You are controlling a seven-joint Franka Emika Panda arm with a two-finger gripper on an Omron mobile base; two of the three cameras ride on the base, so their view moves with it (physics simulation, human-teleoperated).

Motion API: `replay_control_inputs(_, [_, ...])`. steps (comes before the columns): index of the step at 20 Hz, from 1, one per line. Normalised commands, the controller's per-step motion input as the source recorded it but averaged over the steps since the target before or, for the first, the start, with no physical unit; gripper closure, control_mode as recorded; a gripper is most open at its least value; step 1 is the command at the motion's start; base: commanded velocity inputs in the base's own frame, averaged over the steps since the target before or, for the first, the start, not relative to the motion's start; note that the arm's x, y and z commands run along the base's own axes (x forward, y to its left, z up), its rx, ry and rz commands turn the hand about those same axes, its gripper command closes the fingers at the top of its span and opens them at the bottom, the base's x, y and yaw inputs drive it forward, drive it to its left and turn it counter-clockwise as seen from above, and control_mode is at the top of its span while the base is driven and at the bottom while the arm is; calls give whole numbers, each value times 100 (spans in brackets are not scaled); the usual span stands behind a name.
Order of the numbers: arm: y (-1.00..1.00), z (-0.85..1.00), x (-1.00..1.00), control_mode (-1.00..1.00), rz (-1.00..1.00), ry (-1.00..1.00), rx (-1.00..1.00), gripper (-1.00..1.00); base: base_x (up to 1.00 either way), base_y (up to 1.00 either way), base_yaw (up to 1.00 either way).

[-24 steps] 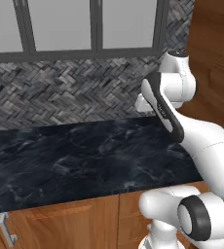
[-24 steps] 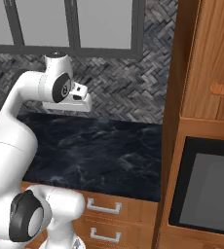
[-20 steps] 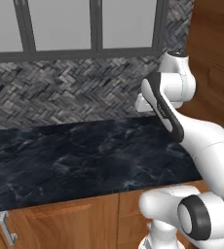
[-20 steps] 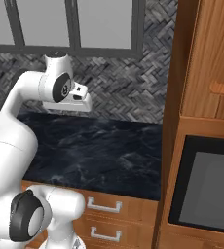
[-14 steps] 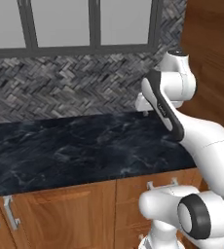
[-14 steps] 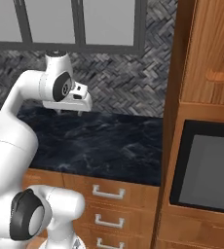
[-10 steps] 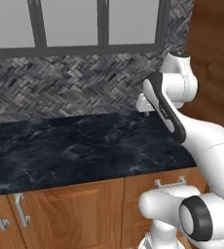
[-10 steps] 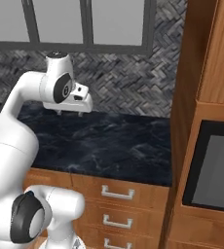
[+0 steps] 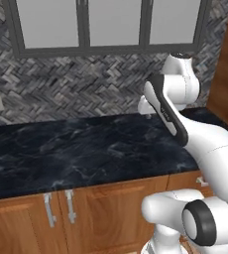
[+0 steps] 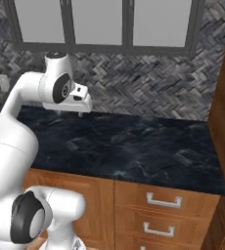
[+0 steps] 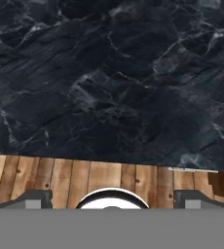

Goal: Take a straw from the drawer in front and place it inside the glass cup on the dining counter.

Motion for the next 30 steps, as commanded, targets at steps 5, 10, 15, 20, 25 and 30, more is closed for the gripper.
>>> replay_control_inputs(5, [0, 0, 0, 100, 0, 0, 0, -100, 0, 53, 0])
replay_control_inputs(10, [-7, -2, 0, -100, -2, 0, 1, -100, 0, 12, 0])
replay_control_inputs(15, [-92, -19, 0, -100, -15, 0, 24, -100, 0, 0, 0])
replay_control_inputs(20, [-97, -27, -14, -100, -17, 1, 25, -100, 0, 0, 0])
replay_control_inputs(25, [-72, -40, -39, -100, -23, 0, 24, -100, 0, 0, 0])
replay_control_inputs(30, [-46, -53, -65, -100, -40, 0, 29, -100, 0, 0, 0])
